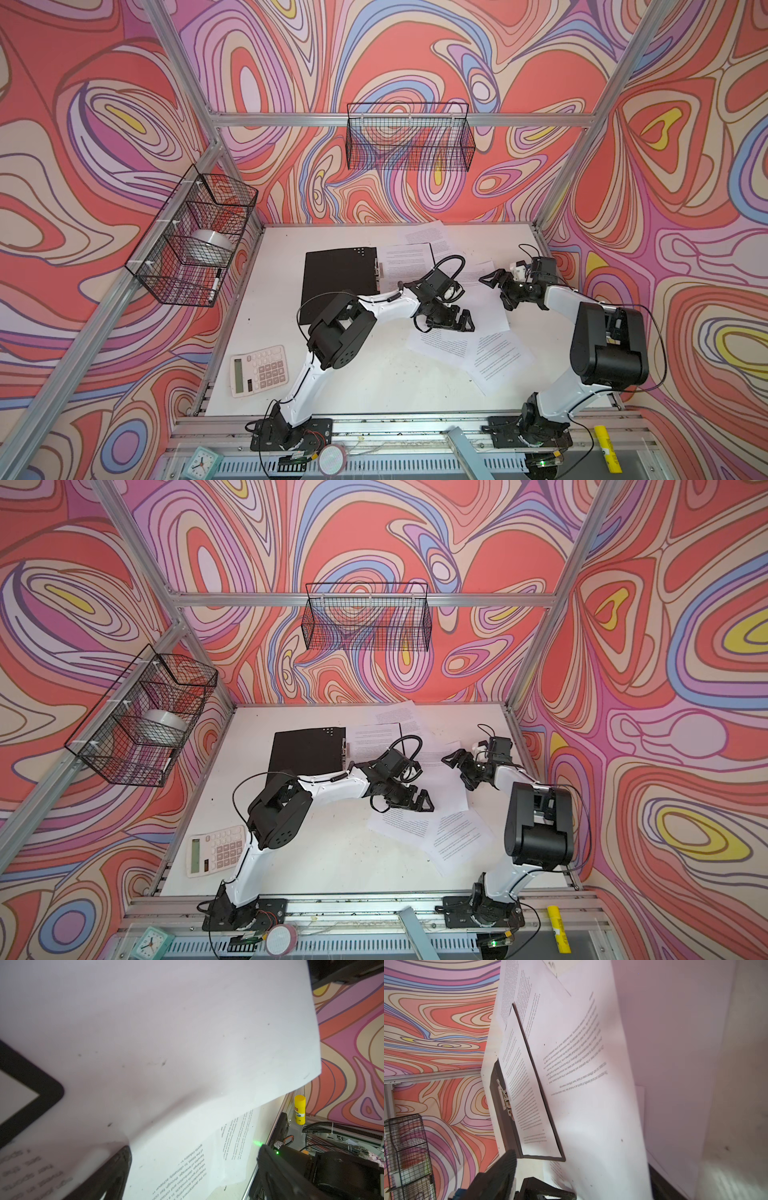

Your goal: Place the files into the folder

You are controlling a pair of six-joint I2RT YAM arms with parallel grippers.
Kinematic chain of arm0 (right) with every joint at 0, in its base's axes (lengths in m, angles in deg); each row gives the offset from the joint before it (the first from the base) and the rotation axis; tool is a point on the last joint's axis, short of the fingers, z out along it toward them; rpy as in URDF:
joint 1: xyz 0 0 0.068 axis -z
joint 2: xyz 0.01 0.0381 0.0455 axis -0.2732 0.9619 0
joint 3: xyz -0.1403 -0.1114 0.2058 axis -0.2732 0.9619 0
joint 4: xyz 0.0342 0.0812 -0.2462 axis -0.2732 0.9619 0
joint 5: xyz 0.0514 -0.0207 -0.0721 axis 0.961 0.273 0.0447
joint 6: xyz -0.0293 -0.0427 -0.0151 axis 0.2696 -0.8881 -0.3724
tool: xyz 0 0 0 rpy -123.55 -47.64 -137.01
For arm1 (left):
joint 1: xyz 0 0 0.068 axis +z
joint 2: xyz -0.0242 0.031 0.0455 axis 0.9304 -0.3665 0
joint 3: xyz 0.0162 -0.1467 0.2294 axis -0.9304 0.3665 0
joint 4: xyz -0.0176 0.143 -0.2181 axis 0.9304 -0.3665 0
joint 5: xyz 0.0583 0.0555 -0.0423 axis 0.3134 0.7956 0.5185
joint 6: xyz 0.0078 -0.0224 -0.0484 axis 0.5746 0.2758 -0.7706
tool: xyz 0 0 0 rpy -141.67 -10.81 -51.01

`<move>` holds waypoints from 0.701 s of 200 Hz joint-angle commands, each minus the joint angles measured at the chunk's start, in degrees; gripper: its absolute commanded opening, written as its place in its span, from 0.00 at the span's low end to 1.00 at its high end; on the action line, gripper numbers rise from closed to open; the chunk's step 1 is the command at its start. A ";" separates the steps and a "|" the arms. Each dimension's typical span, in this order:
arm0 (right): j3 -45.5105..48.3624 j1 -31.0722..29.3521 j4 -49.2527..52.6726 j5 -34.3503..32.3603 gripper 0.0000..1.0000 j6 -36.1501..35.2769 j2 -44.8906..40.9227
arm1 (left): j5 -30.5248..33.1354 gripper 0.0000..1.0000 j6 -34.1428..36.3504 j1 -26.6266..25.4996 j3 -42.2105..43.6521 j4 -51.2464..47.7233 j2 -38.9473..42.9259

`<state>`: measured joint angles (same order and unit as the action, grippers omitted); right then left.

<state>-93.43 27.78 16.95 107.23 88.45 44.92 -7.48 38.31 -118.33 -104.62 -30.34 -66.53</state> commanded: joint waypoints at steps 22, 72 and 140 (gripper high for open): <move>-1.98 -0.15 3.88 -4.98 0.62 -3.48 1.88 | 4.74 0.95 0.10 0.69 3.96 -7.28 -4.86; -3.03 -0.18 2.08 -7.93 0.29 -3.06 3.10 | 4.46 0.95 0.19 0.92 3.81 -7.17 -4.37; -1.81 -0.19 -0.76 -9.24 0.00 -0.75 1.63 | 2.80 1.00 0.95 1.22 3.68 -5.74 -3.19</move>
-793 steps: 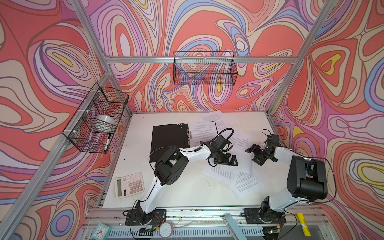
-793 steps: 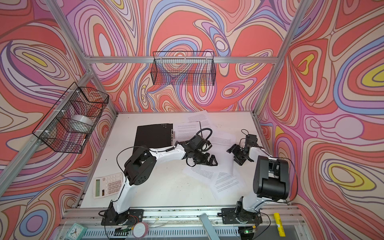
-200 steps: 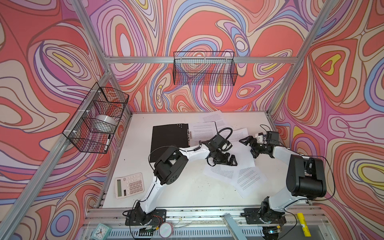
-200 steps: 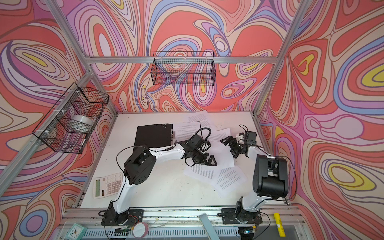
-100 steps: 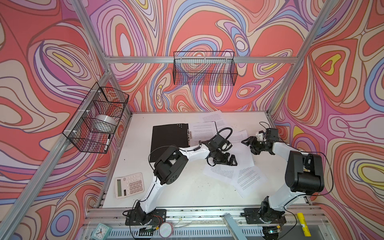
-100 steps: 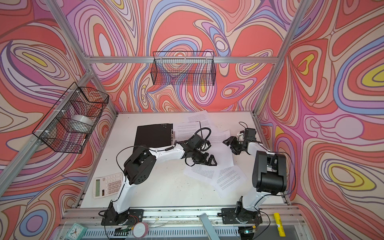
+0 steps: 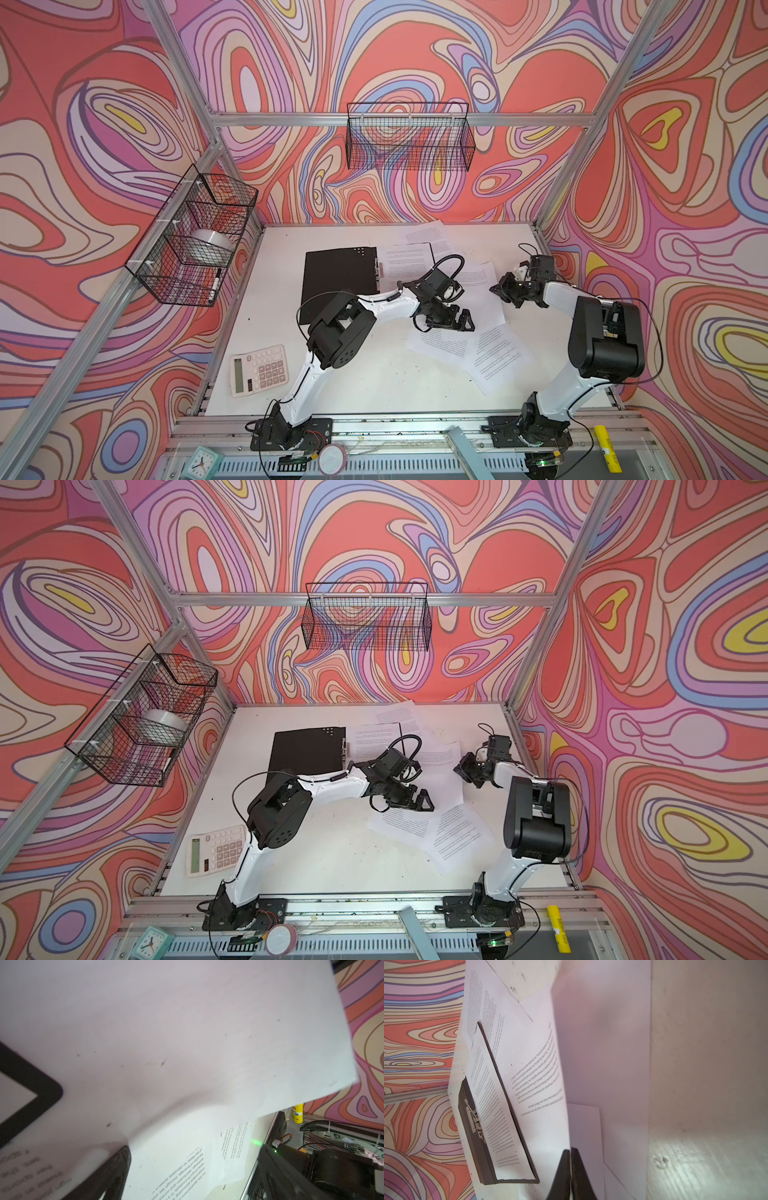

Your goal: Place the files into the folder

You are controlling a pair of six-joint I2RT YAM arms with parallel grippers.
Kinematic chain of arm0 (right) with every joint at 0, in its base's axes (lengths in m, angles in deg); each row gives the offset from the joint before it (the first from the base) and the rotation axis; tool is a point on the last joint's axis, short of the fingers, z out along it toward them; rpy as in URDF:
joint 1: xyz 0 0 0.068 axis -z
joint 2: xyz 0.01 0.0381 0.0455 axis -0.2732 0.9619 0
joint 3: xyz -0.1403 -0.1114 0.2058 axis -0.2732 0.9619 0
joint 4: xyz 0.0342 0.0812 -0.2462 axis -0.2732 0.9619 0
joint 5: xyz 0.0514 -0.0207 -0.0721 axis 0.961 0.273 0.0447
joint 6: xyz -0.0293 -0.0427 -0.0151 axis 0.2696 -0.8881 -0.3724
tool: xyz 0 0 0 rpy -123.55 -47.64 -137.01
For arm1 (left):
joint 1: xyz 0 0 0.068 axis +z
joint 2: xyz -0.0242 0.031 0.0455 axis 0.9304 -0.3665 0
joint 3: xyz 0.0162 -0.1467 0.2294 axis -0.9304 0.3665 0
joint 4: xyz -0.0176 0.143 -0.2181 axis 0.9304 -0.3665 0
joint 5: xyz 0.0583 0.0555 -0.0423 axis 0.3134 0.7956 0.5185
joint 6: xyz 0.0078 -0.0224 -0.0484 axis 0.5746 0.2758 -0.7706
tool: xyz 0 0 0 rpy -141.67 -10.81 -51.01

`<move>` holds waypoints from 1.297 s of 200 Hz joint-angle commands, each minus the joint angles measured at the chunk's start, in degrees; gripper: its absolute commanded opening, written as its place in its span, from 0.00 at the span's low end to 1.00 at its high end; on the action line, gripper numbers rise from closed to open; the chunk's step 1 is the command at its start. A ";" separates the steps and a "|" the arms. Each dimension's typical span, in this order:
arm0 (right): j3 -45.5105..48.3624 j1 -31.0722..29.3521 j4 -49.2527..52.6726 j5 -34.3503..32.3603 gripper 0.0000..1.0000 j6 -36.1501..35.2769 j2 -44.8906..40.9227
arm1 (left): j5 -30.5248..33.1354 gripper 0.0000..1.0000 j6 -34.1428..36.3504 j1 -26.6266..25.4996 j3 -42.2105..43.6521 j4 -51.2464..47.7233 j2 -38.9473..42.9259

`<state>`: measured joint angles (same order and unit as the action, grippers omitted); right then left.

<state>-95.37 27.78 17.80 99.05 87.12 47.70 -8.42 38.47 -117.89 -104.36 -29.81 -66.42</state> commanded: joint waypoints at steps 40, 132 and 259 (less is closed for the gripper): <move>2.13 -0.15 -2.05 -1.64 0.00 1.67 -4.08 | 2.20 1.00 1.22 0.85 1.93 -6.11 -0.65; 7.31 -0.17 -5.36 -4.38 0.00 5.62 -12.85 | 3.47 1.00 0.68 2.41 4.63 -5.55 21.34; 9.16 -0.50 0.68 -9.29 0.00 4.44 -23.89 | 16.56 1.00 5.09 11.59 24.15 -9.77 54.63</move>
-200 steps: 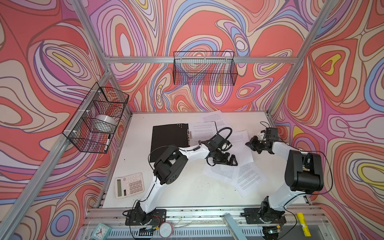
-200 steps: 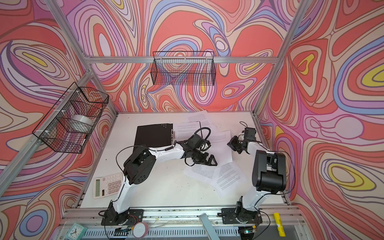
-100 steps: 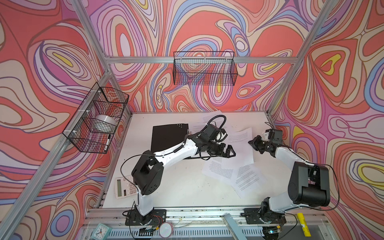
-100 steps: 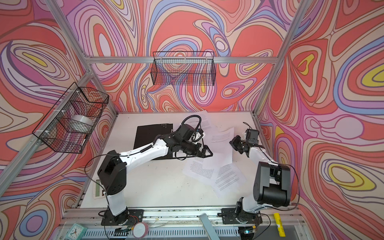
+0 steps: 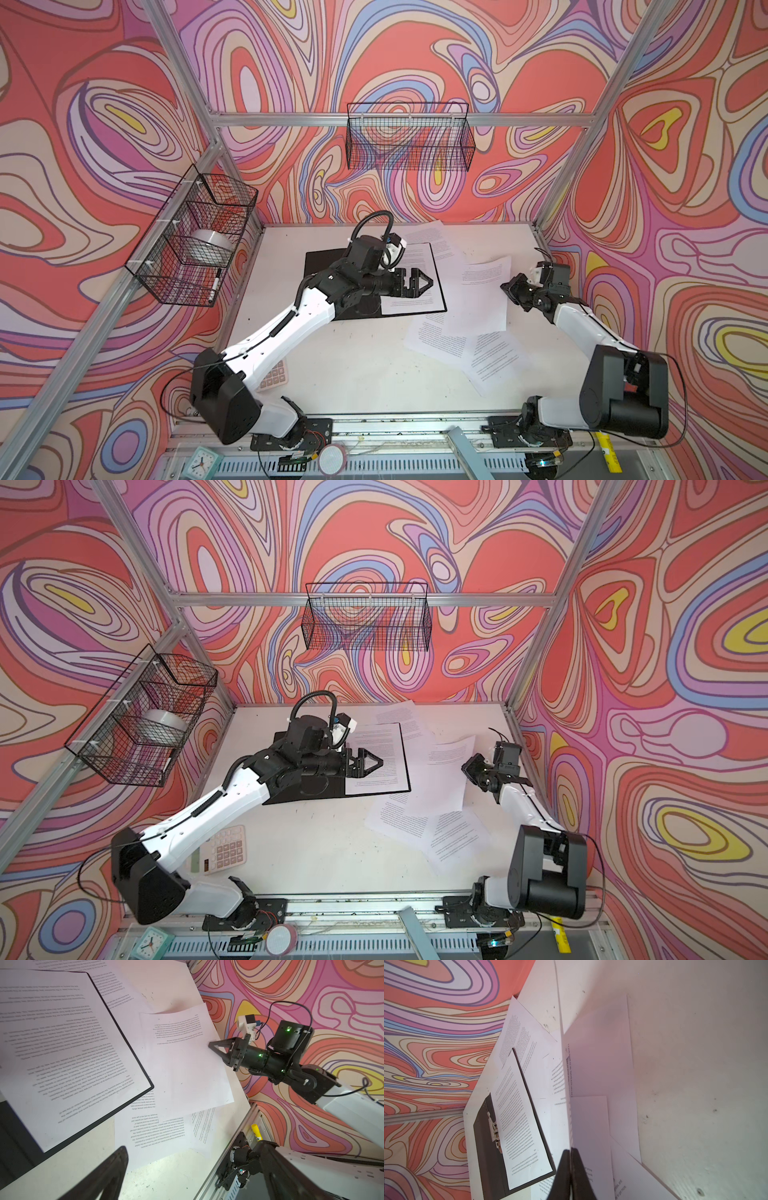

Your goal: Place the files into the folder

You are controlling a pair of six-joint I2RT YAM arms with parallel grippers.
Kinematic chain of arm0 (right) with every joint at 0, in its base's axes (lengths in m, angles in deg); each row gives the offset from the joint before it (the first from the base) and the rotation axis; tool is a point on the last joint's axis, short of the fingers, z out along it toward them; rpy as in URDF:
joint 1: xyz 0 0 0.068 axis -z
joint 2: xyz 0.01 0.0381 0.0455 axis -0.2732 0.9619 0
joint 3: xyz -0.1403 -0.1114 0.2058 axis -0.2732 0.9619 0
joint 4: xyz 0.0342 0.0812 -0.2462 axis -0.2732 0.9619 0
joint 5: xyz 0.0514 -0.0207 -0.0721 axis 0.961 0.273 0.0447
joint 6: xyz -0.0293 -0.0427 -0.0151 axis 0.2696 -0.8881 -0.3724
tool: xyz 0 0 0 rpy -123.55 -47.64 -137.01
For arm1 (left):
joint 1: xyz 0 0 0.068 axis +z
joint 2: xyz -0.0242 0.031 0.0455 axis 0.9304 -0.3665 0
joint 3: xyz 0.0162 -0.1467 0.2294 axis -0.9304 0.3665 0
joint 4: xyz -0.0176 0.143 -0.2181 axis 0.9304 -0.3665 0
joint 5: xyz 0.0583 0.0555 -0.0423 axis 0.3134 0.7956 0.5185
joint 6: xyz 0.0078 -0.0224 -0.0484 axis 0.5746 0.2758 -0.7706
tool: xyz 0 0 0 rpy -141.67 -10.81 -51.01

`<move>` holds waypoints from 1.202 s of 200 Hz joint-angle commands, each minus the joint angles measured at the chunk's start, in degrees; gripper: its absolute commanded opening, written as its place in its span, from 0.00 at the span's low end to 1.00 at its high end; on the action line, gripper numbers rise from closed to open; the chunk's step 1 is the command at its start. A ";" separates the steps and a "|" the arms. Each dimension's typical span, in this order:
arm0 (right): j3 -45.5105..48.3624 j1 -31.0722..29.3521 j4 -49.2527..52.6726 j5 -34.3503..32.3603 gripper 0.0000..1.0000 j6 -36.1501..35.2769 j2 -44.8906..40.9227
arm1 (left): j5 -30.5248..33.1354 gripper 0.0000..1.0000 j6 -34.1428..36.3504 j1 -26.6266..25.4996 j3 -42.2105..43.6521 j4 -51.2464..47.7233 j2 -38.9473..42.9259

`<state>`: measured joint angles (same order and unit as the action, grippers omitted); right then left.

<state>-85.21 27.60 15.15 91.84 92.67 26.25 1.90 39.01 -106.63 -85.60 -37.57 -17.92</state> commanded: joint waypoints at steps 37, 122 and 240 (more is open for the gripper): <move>-4.17 -0.29 7.19 -2.48 0.00 -2.42 -4.45 | 10.47 1.00 7.99 0.34 4.90 -4.24 10.40; -24.47 -11.41 17.25 -6.22 0.00 -4.97 -0.66 | 11.35 1.00 11.35 0.35 5.36 -4.35 12.97; -48.72 -30.77 11.23 0.97 0.00 2.40 23.51 | 12.18 1.00 11.57 0.34 5.96 -4.07 10.64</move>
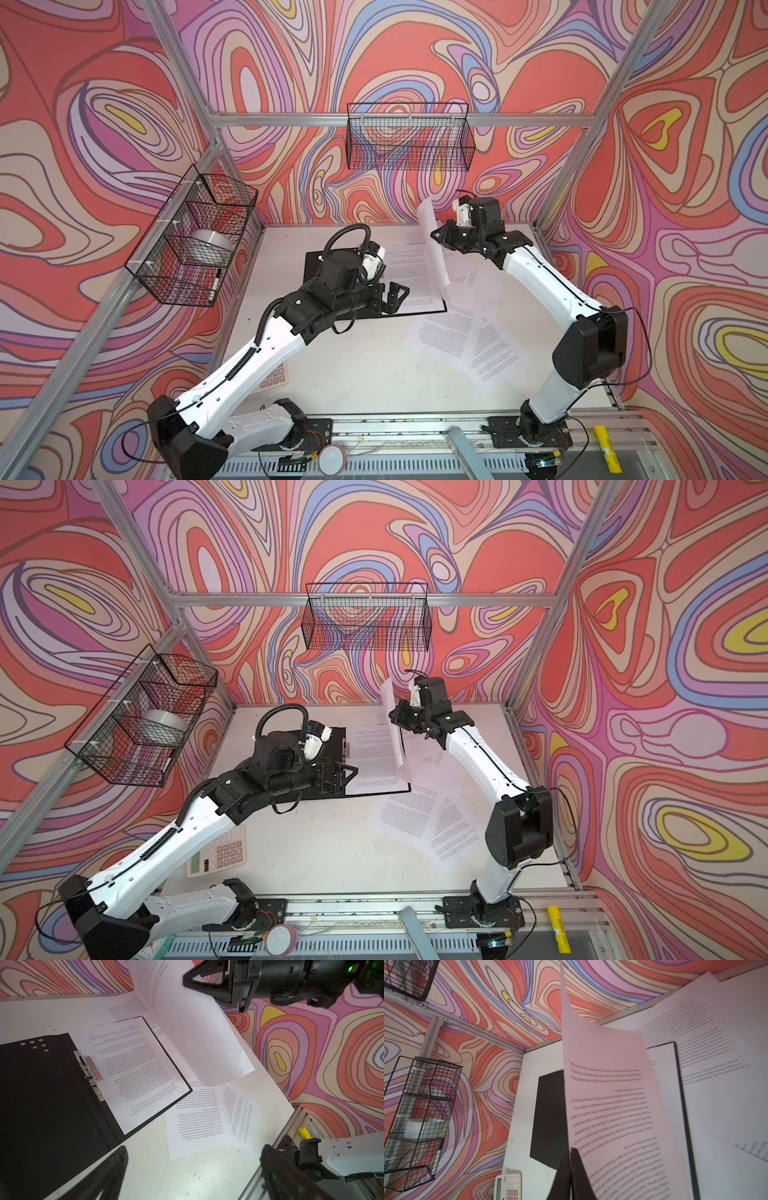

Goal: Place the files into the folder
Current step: 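Lift the pinched sheet with the right gripper and carry it over the folder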

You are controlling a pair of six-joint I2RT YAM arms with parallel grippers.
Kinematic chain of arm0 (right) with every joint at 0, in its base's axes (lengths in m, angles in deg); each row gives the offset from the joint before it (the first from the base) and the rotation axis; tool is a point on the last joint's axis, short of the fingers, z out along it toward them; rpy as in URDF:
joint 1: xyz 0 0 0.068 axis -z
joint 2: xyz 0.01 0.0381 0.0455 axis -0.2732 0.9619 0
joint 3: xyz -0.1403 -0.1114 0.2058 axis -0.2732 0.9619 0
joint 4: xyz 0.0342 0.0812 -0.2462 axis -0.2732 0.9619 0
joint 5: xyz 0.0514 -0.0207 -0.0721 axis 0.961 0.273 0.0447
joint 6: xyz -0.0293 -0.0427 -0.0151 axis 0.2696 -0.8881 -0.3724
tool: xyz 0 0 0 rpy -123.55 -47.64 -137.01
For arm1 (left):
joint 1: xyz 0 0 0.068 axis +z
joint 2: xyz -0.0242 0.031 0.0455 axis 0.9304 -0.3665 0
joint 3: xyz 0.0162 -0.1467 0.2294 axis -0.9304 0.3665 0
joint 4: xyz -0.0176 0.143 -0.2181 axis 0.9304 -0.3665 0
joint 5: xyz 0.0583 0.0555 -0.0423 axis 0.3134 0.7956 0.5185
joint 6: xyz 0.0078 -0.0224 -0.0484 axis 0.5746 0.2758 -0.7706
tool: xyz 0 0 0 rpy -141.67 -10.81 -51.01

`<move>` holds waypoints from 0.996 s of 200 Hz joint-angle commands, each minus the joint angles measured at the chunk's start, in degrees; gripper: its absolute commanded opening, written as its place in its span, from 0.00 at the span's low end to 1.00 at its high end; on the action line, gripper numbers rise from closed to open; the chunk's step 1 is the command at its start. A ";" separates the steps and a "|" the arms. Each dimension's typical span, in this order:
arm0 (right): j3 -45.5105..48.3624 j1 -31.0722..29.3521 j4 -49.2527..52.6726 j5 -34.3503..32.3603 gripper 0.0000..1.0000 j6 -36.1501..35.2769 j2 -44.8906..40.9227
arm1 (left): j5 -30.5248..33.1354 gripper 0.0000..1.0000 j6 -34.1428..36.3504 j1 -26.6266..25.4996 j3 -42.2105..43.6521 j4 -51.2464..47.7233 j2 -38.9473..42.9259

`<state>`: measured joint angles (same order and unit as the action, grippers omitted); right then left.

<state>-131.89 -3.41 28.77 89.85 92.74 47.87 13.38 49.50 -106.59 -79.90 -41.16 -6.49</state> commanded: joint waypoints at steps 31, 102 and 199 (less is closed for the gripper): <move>-0.74 1.17 -3.06 1.55 0.00 0.58 5.32 | 0.15 1.00 0.95 0.38 0.10 -0.59 -1.53; -1.81 4.33 -5.81 -3.24 0.00 -10.12 20.82 | -1.05 1.00 0.69 0.82 0.10 -0.50 -2.10; -6.46 4.76 -0.98 -4.76 0.00 -16.87 28.48 | -4.28 1.00 -0.61 2.13 0.36 0.29 -3.53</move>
<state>-135.89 1.27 26.21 86.88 79.30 76.68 10.45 49.18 -104.95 -79.90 -41.25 -9.49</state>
